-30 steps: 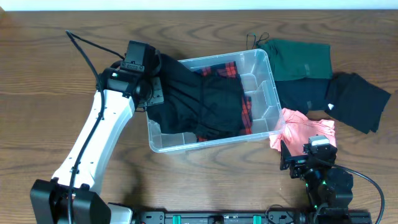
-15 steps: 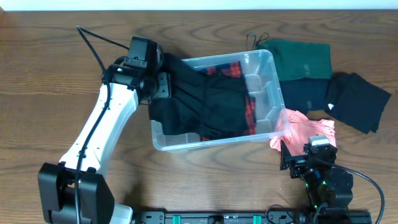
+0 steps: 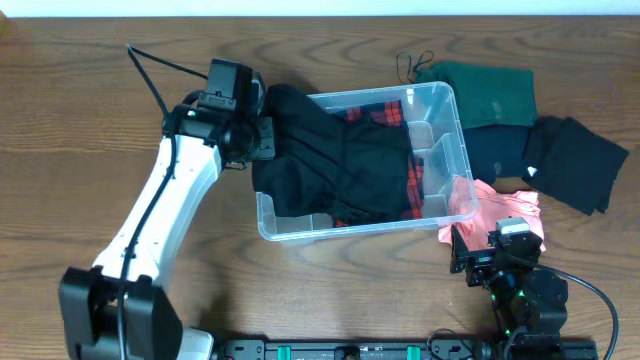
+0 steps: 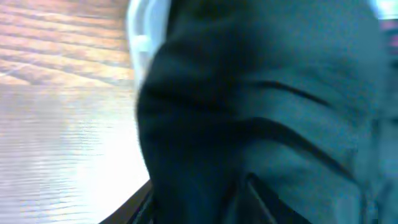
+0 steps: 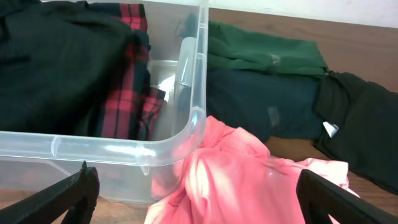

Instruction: Pack container

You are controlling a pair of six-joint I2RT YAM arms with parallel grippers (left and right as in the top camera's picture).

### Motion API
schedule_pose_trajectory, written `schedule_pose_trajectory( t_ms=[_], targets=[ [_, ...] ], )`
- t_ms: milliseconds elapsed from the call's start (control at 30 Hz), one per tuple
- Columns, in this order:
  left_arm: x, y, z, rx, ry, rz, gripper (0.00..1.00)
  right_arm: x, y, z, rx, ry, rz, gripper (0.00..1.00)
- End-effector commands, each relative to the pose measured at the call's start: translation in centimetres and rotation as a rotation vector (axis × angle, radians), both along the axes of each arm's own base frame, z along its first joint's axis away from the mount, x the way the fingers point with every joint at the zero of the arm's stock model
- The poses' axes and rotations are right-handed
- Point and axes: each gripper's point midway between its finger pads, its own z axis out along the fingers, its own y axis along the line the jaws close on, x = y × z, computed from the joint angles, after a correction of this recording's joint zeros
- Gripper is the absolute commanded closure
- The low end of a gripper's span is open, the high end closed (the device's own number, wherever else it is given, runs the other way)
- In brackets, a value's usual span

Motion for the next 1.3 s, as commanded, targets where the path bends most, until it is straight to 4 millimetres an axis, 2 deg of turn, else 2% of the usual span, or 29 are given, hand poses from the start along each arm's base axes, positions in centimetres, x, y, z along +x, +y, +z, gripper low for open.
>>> schedule_pose_trajectory(
  t_ms=[0, 100, 167, 233, 400, 533, 700, 800, 900, 1033, 1100, 1200, 1267],
  targets=[
    [0.5, -1.2, 6.3, -0.055, -0.167, -0.056, 0.59, 0.0, -0.1, 0.0, 0.015, -0.001, -0.006, 0.01],
    [0.6, -1.5, 8.4, -0.062, -0.238, -0.062, 0.59, 0.0, 0.0, 0.0, 0.015, -0.001, -0.006, 0.01],
    [0.4, -2.1, 8.3, -0.064, -0.235, -0.08, 0.59, 0.0, 0.0, 0.0, 0.015, -0.001, -0.006, 0.01],
    [0.2, -3.1, 7.1, -0.06, -0.204, -0.105, 0.59, 0.0, 0.0, 0.0, 0.015, -0.001, -0.006, 0.01],
    [-0.5, -5.8, 1.5, -0.011, -0.059, -0.165, 0.59, 0.0, 0.0, 0.0, 0.015, -0.001, -0.006, 0.01],
    [-0.5, -4.7, -4.0, 0.141, 0.082, -0.009, 0.61, 0.0, 0.0, 0.0, 0.015, -0.001, -0.006, 0.01],
    [-1.0, -5.7, -10.1, 0.2, 0.21, 0.018, 0.61, 0.0, -0.1, 0.0, 0.015, -0.001, -0.006, 0.01],
    [-1.4, -5.9, -12.6, 0.218, 0.268, 0.013, 0.61, 0.0, -0.1, 0.0, 0.015, -0.001, -0.006, 0.01],
    [-1.3, -6.3, -14.2, 0.208, 0.292, -0.003, 0.61, 0.0, -0.1, 0.0, 0.015, -0.001, -0.006, 0.01],
    [-0.6, -6.7, -14.7, 0.198, 0.271, -0.021, 0.6, 0.0, 0.0, 0.0, 0.015, -0.001, -0.006, 0.01],
    [-0.3, -6.4, -14.0, 0.198, 0.264, -0.025, 0.6, 0.0, 0.0, 0.0, 0.015, -0.001, -0.006, 0.01],
    [0.7, -5.4, -10.6, 0.197, 0.237, -0.024, 0.6, 0.0, -0.1, 0.0, 0.015, -0.001, -0.006, 0.01],
    [1.5, -4.5, -7.2, 0.193, 0.196, -0.013, 0.6, 0.0, 0.0, 0.0, 0.015, -0.001, -0.006, 0.01]
  ],
)
